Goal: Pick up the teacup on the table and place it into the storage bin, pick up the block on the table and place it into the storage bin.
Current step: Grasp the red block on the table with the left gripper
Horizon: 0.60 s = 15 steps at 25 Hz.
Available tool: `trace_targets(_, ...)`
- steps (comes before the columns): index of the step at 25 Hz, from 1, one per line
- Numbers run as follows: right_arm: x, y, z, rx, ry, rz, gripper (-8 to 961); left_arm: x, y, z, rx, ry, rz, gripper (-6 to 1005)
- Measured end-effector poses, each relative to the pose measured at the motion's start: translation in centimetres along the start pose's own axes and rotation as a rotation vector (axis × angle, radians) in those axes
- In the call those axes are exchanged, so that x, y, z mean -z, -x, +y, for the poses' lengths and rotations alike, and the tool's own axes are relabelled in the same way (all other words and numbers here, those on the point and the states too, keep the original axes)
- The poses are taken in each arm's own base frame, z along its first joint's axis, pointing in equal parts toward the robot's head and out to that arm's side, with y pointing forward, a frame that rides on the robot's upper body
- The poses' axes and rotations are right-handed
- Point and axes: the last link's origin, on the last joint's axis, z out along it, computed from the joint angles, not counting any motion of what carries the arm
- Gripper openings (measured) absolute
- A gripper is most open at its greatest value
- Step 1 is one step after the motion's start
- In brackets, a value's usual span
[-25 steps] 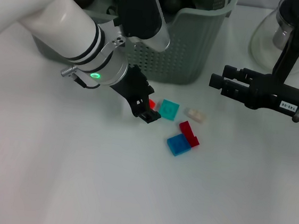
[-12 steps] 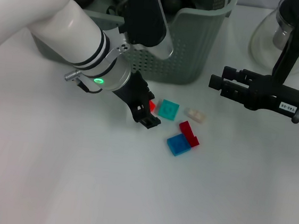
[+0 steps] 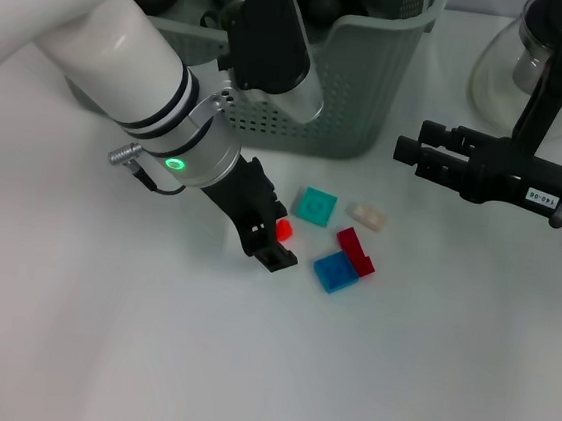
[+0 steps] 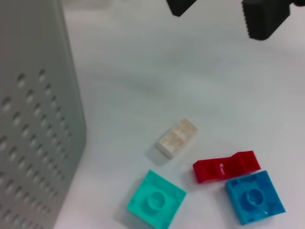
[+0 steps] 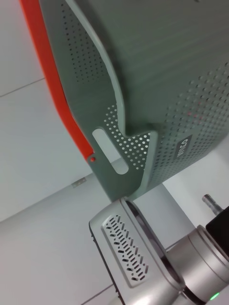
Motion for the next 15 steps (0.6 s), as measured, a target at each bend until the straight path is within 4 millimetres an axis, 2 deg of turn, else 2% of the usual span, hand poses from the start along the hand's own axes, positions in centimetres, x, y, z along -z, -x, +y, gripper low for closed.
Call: trace_targets(15, -0.11, 0.11, -0.14, 0.004, -0.008, 0.002, 642, -0.62, -0.09, -0.15, 0.004, -0.036, 0.002, 586)
